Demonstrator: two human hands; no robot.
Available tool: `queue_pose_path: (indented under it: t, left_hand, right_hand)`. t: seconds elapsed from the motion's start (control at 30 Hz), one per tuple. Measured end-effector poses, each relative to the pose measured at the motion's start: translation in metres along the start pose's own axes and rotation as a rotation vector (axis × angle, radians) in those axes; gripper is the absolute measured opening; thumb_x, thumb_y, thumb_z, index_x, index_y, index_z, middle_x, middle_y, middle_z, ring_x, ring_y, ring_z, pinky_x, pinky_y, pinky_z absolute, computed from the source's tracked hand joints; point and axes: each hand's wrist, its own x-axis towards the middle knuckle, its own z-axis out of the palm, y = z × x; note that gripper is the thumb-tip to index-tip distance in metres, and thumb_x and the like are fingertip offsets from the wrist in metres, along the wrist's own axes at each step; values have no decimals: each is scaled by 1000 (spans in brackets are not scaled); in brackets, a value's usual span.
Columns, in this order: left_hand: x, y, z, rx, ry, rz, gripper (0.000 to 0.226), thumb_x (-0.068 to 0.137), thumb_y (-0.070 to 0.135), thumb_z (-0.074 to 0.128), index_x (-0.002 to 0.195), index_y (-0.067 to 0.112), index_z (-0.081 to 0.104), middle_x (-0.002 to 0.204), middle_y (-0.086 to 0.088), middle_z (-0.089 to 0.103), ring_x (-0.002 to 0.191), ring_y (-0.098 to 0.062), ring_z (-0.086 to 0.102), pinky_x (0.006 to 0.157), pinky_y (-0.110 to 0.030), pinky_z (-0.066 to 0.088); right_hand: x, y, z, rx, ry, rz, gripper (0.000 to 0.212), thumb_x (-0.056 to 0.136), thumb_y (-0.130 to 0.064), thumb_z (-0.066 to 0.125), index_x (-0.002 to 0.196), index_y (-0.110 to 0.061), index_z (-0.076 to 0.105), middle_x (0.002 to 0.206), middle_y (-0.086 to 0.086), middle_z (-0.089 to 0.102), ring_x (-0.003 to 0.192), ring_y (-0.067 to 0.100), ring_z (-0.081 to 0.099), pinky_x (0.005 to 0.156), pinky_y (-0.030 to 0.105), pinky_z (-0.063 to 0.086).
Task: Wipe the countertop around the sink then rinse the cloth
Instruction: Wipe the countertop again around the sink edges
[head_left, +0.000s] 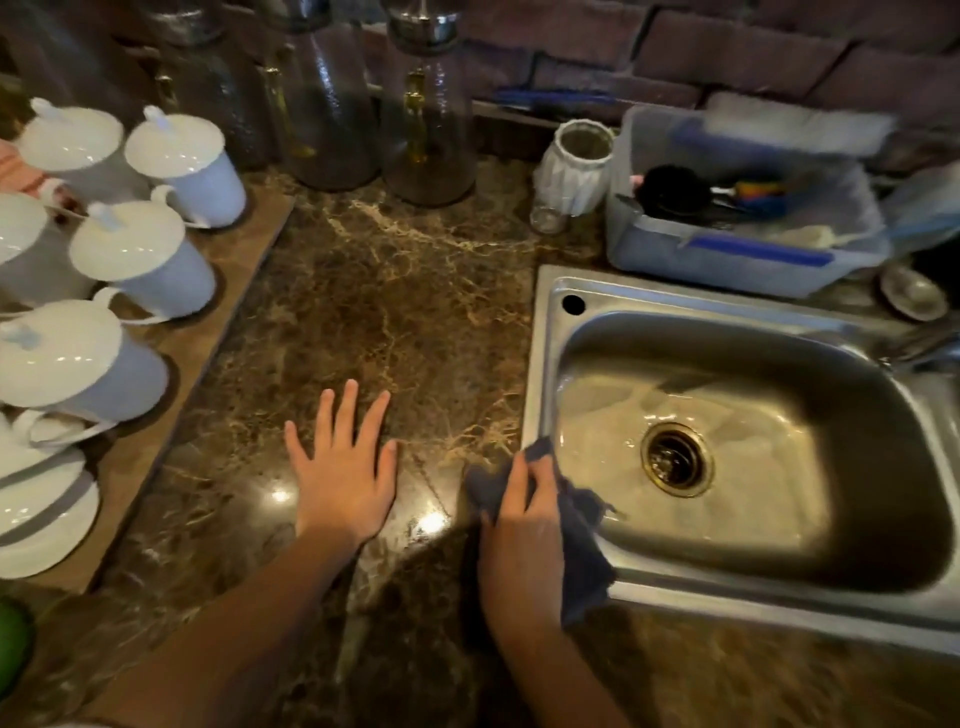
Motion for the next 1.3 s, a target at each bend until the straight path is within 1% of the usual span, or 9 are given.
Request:
queue_pose_path:
  t: [0.1,0.33,0.47,0.6,0.77,0.9,1.03,1.17,1.3]
  left_hand:
    - [0,0,-2,-10,8,-9,62,94,51,12,150,33,28,161,1,15,149,-22,6,113,-59,0]
    - [-1,-4,-2,41,3,2,57,96,47,19,149,30,32,159,-3,22,147,-27,15,111,-64,11]
    - [1,-4,-6,31,-51,-39,56,97,48,19,152,37,15,163,3,3,149,-21,-3,114,-59,0]
    - [1,-3,-6,21,-63,-26,57,97,47,19,152,37,7,162,4,-6,148,-20,-12,114,-57,-9]
    - [-1,-1,-4,6,-53,1,57,97,47,16,152,35,11,163,2,-5,148,-21,-12,115,-58,-8]
    - [-1,0,-2,1,-29,2,54,99,46,19,152,36,12,163,3,-4,148,-20,-11,116,-58,-6]
    - [-1,0,-1,24,-12,28,56,98,48,14,152,36,14,163,1,1,149,-22,-5,115,-59,-2]
    - [0,1,-2,-11,7,17,53,100,45,25,152,35,17,163,1,5,149,-23,-2,114,-60,-2]
    - [-1,1,-4,-32,25,2,52,100,43,30,151,33,24,162,-1,12,149,-24,3,114,-60,-1]
  right_hand:
    - [-27,-2,4,-150,-117,65,89,61,-32,88,136,-2,48,136,25,49,116,35,60,92,40,53]
    - [40,-9,8,-220,70,-28,68,85,-32,62,140,3,42,138,27,42,124,37,49,103,44,46]
    - [130,-3,6,-18,159,-19,58,88,-30,56,139,-8,39,123,4,43,108,18,46,98,21,36]
    - [213,1,9,-86,196,-113,56,92,-23,52,141,-4,34,140,24,33,118,43,45,100,48,42]
    - [253,3,0,-63,202,-39,51,97,-22,46,144,-8,30,148,18,27,123,41,42,98,49,40]
    - [232,-2,0,-67,210,-56,47,95,-19,47,138,-3,36,144,21,32,121,41,44,98,48,41]
    - [156,-2,-7,-119,157,-84,46,88,-24,52,128,-2,46,133,22,40,113,38,47,96,44,40]
    - [47,-3,-7,-370,49,-172,57,74,-29,65,123,0,59,128,27,52,119,37,39,97,46,33]
    - [-42,10,-2,-394,-151,-267,66,83,-36,45,139,-1,47,144,27,42,137,38,30,111,48,21]
